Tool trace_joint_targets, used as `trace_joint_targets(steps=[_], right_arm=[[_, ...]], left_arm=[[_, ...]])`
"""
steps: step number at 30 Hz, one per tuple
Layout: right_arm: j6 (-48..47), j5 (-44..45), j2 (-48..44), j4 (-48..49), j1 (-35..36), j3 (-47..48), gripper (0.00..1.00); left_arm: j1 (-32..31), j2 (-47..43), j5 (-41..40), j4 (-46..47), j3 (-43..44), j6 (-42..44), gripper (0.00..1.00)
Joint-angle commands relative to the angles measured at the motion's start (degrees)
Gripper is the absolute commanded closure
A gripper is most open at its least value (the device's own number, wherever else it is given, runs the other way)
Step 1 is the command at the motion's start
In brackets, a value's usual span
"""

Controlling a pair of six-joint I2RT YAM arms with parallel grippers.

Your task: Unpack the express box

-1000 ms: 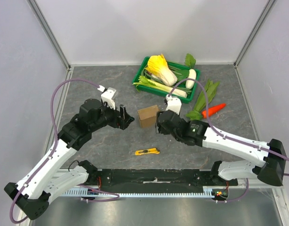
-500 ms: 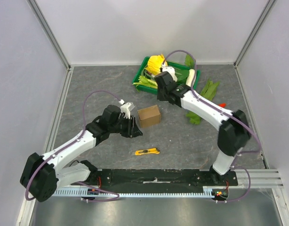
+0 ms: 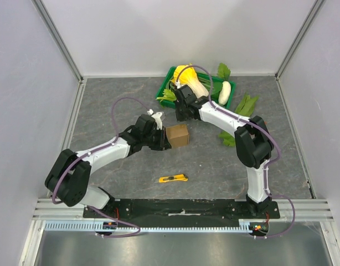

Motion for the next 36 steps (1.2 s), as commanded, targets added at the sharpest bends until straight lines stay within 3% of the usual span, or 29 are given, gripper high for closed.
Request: trace_joint_targets(steps=[1,9,15,22,31,36], right_arm=[[-1.40,-3.63,-4.62,-1.35,-0.02,-3.06,0.98],[0.27,-10.05,-12.78,-1.79,0.16,-12.03,0.97],[2.21,-11.81,-17.10,5.57,0.78,-20.29,0.97],[5.46,-10.59,-15.61,8.93,3.23,-20.66,0.98],[8.62,-8.21,-16.32,11.66,8.16,-18.99,0.98],[9.15,-6.10,-14.39,11.92,10.00,-17.49,0.98]], left_arm=[[0.27,1.26,-8.40,-2.22,5.44,-1.89,0.73],[3.34,8.02,-9.02,-5.56,12.39,-1.63,0.77],[7.91,10.57,-5.34,-3.19,13.19,-3.29,0.79],[10.02,14.61,0.82,-1.17,10.64,-6.72,0.81],[12.74,22.79,16.45,1.03,11.52,-12.34,0.86],[15.46,23.15,17.53,1.31,10.29,-13.93,0.87]])
